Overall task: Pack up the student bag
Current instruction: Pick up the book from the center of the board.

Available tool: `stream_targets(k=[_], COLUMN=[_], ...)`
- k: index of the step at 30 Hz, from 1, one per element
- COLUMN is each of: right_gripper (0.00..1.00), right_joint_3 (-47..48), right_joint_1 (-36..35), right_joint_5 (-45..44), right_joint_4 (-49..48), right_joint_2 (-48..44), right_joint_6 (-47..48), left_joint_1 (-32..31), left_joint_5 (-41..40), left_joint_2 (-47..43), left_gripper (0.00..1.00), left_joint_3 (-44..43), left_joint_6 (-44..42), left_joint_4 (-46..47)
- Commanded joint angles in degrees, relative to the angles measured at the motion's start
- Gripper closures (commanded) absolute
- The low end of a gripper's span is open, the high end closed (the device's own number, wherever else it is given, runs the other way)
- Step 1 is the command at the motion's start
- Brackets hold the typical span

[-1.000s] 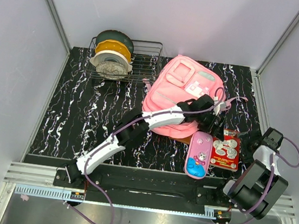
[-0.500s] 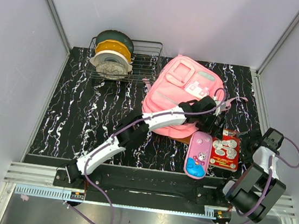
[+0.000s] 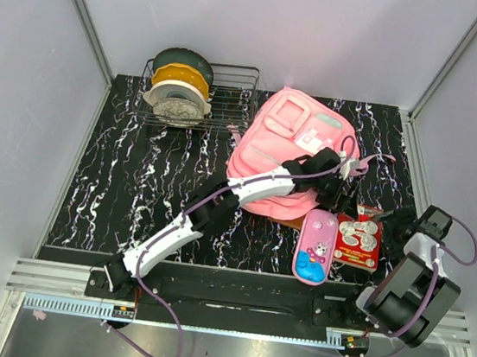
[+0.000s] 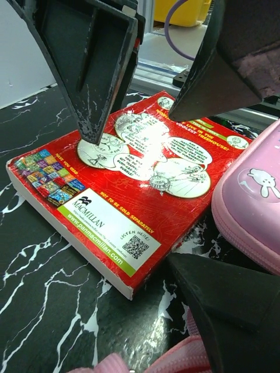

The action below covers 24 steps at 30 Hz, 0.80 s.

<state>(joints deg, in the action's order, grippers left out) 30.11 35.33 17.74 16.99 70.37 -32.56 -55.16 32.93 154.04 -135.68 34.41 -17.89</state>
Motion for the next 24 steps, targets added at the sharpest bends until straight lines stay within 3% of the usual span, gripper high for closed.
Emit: stream_targets(k=[1,9,13,16,18,20,24], right_gripper=[0.16,0.35,0.34,0.46,0.45,0.54,0.48], right_joint_3=[0.39,-0.05,-0.05,0.21,0.3,0.39,0.39], right_joint_1=[-1.05,-1.05,-1.14,-1.05,-1.14,-1.14,-1.14], right_joint_5=[13.98,21.9,20.85,21.37,21.99,22.52,22.6], right_joint_4=[-1.87,-4.78,-3.9,-3.46,-3.2,-2.85,-2.41], right_joint_2=[3.63,1.1,-3.82,-5.5,-5.24,-4.63,-2.96], right_joint_6=[1.18,0.48,-0.23,-0.32,-0.32,0.21,0.74], left_joint_1=[-0.65,-0.74,-0.74,-0.66,-0.66,-0.74,-0.74], left_joint_5=[4.07,4.6,4.69,4.69,4.87,5.22,5.3], left_joint_2=[3.11,2.67,2.06,1.8,1.71,1.62,1.36], left_gripper=[0.01,0.01,0.01,0.01,0.01,0.01,0.01], left_joint_3=[-1.17,-1.34,-0.99,-0.82,-0.73,-0.55,-0.38], left_joint_6=[2.24,2.76,3.2,3.29,3.64,3.91,4.17], left_joint_4=[3.38,4.62,5.14,5.41,5.93,6.55,6.82])
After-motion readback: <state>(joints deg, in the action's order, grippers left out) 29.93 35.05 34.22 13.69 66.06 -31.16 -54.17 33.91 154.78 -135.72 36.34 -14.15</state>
